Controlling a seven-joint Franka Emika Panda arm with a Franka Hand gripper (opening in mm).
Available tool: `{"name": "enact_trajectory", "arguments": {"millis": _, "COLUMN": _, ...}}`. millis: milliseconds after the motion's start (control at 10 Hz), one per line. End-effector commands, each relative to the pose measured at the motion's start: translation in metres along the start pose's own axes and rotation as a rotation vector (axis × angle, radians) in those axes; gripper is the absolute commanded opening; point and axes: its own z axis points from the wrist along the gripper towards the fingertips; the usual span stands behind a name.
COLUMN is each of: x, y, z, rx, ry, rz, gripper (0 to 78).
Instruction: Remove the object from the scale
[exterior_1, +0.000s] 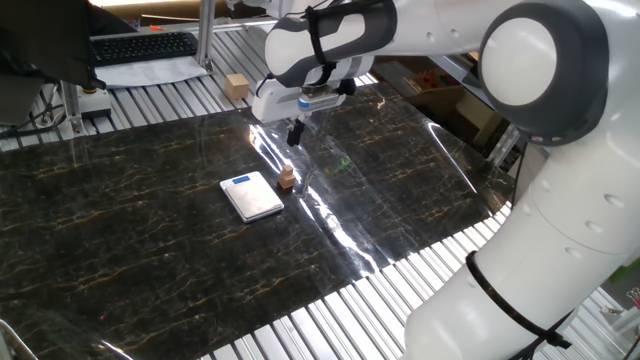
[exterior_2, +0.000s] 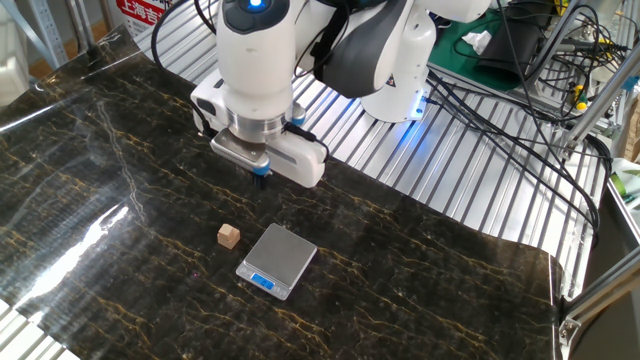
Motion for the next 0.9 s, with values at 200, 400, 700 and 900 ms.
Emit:
{"name": "enact_trajectory", "arguments": {"millis": 200, "x": 0.001, "y": -0.001, "z": -0.005, "rx": 0.012, "ry": 0.014, "rz": 0.133, "gripper": 1.3}}
{"name": "enact_trajectory", "arguments": {"millis": 400, "x": 0.003, "y": -0.003, "z": -0.014, "rx": -0.004, "ry": 0.004, "rz": 0.12, "gripper": 1.3}}
{"name": "enact_trajectory", "arguments": {"millis": 700, "x": 0.008, "y": -0.005, "z": -0.025, "rx": -0.021, "ry": 0.001, "rz": 0.083, "gripper": 1.3}}
{"name": "enact_trajectory", "arguments": {"millis": 900, "x": 0.008, "y": -0.003, "z": -0.019, "rx": -0.02, "ry": -0.005, "rz": 0.09, "gripper": 1.3}}
